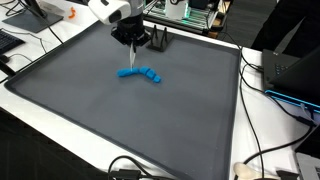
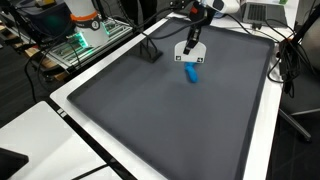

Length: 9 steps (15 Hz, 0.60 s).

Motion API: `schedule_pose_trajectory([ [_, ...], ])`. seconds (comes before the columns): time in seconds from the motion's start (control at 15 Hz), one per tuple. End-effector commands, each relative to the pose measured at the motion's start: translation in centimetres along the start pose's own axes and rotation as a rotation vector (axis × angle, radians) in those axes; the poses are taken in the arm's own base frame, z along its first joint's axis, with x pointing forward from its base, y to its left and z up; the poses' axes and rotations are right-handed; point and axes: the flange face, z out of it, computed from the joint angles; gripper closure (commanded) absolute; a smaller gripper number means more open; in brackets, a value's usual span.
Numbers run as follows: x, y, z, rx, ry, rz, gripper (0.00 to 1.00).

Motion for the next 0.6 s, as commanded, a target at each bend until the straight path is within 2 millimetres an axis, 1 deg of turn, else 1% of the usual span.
schedule_pose_trajectory([
  [0.0,1.0,0.7,0.3,-0.047,0.0,-0.034,0.99],
  [0.2,1.9,0.8,0.4,-0.062,-0.001,-0.05,0.99],
  [0.53,3.2,0.9,1.1,-0.071,-0.003,-0.071,0.99],
])
